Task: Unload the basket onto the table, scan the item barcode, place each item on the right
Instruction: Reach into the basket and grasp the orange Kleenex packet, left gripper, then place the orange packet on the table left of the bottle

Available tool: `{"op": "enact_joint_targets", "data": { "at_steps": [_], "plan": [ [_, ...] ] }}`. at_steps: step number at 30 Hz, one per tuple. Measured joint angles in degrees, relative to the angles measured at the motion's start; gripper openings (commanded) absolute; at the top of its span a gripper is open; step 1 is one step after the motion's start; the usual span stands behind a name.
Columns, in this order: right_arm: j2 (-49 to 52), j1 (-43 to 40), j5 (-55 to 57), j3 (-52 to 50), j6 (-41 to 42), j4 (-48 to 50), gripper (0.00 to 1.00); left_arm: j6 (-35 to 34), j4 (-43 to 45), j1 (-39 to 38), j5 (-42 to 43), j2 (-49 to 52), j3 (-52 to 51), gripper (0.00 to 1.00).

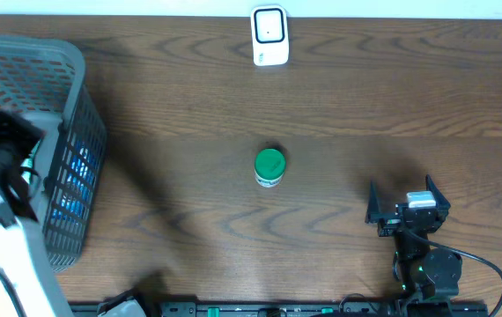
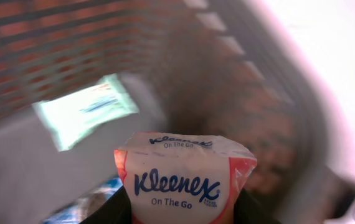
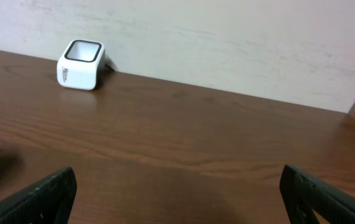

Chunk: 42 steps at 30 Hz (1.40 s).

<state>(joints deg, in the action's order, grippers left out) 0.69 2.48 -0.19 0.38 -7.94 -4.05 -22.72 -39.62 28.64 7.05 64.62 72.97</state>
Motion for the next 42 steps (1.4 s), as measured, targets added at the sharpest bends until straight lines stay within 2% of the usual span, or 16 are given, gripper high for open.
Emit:
{"op": "enact_joint_targets", "data": {
  "at_steps": [6, 14, 27, 34, 36, 38, 39, 40, 42],
  "plan": [
    [0.00, 0.00, 0.00, 0.00, -0.02, 0.00, 0.99, -0.13, -0.09, -15.58, 1.03, -4.76, 0.00, 0.36],
    [0.00, 0.00, 0.00, 0.00, 0.00, 0.00, 0.99, -0.17, -1.05, -30.67, 1.46, 2.73, 0.00, 0.36],
    [0.00, 0.00, 0.00, 0.00, 0.00, 0.00, 0.99, 0.02, -1.75, -40.63, 1.62, 24.79, 0.00, 0.36],
    [0.00, 0.00, 0.00, 0.00, 0.00, -0.02, 0.99, -3.52, -2.93, -46.80, 1.62, 35.26, -0.02, 0.37],
    [0.00, 0.00, 0.00, 0.00, -0.02, 0.00, 0.99, -4.57, -2.67, -49.48, 1.62, 38.10, -0.02, 0.50],
    [0.00, 0.00, 0.00, 0.00, -0.02, 0.00, 0.99, -5.49, -2.27, -52.22, 1.62, 40.48, -0.04, 0.83],
    [0.00, 0.00, 0.00, 0.00, 0.00, -0.02, 0.99, -6.01, -1.95, -53.68, 1.55, 41.64, -0.04, 0.94],
    [0.00, 0.00, 0.00, 0.00, -0.02, -0.02, 0.99, -6.19, -1.62, -54.84, 1.20, 42.45, -0.04, 0.99],
    [0.00, 0.00, 0.00, 0.00, 0.00, 0.00, 0.99, -6.84, -1.29, -56.52, -0.46, 43.56, -0.09, 0.98]
  ]
}}
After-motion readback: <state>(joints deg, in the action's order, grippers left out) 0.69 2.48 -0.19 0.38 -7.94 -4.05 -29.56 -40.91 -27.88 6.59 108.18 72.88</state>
